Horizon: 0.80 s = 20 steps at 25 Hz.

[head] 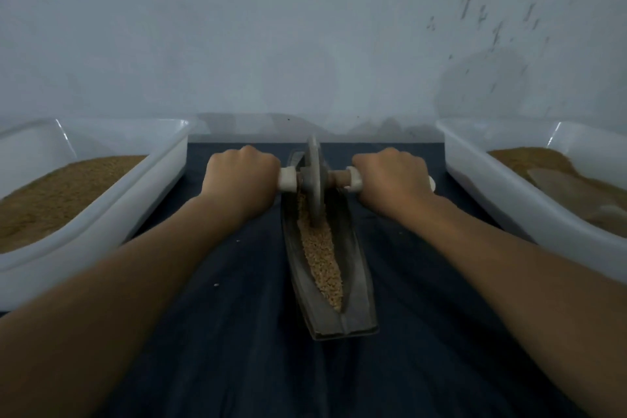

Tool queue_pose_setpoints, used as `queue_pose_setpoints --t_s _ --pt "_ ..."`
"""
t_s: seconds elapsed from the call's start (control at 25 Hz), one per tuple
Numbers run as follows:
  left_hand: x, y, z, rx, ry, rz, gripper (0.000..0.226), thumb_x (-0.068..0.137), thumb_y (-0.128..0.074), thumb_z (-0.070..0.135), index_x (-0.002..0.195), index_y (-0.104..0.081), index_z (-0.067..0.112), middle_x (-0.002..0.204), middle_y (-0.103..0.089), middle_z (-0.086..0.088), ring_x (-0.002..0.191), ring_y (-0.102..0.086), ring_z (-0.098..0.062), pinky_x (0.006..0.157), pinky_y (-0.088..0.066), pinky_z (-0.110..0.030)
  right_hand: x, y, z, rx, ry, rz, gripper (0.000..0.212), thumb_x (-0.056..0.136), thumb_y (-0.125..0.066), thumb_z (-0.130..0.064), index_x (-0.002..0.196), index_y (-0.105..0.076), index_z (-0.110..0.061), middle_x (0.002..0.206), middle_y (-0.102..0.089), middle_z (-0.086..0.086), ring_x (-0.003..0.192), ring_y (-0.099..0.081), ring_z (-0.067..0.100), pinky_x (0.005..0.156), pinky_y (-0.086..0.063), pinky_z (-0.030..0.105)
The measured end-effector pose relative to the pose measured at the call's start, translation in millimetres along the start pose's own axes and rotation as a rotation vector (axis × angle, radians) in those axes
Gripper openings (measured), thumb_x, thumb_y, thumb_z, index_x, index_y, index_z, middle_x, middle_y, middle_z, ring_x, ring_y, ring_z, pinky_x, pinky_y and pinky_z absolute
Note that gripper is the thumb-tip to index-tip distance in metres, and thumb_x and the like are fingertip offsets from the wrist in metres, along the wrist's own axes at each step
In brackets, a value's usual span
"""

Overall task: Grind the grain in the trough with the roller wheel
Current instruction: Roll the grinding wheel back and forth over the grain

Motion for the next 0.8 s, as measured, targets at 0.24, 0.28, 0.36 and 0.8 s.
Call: queue_pose_setpoints --t_s 0.24,0.28,0.36,0.8 --pt "-73 16 -4 -0.044 -0.236 0.275 0.053 0.053 -0.08 0.024 0.066 -0.029 0.025 0.052 -0.02 0.008 0.041 -0.011 -0.011 0.049 -0.008 -0.016 -85 6 20 -0.024 0.184 0.301 0.046 0.061 -0.063 -0.035 0.076 -0.02 -0.041 0.057 -0.034 -0.011 0.044 -0.034 0.02 0.051 -0.009 0.018" --pt "-67 14 -4 -0.028 -0.211 0.247 0.052 0.054 -0.081 0.024 0.066 -0.03 0.025 0.051 -0.021 0.007 0.041 -0.012 -0.012 0.049 -0.007 -0.017 -82 5 19 -0.043 0.165 0.281 0.046 0.061 -0.063 -0.034 0.075 -0.021 -0.04 0.057 -0.034 -0.011 0.044 -0.034 0.02 0.05 -0.009 0.018" --pt "-52 3 0 0.074 -0.085 0.132 0.033 0.07 -0.076 0.028 0.068 -0.043 0.024 0.055 -0.026 0.006 0.043 -0.023 -0.016 0.046 -0.015 -0.024 -54 -1 8 -0.1 0.093 0.239 0.036 0.069 -0.067 -0.031 0.072 -0.031 -0.033 0.06 -0.04 -0.009 0.051 -0.041 0.021 0.047 -0.015 0.022" --pt "-75 14 -4 -0.017 -0.217 0.192 0.05 0.06 -0.081 0.034 0.068 -0.032 0.03 0.056 -0.019 0.01 0.044 -0.014 -0.01 0.045 -0.014 -0.02 -74 5 16 -0.009 0.224 0.313 0.037 0.067 -0.066 -0.03 0.071 -0.029 -0.034 0.061 -0.044 -0.007 0.05 -0.04 0.022 0.046 -0.024 0.023"
Point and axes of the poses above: each hand's wrist, its own x-axis towards the middle knuckle, its own y-axis out of the back of the hand, z = x × y, the point moved 2 cm from there along x, towards the middle knuckle
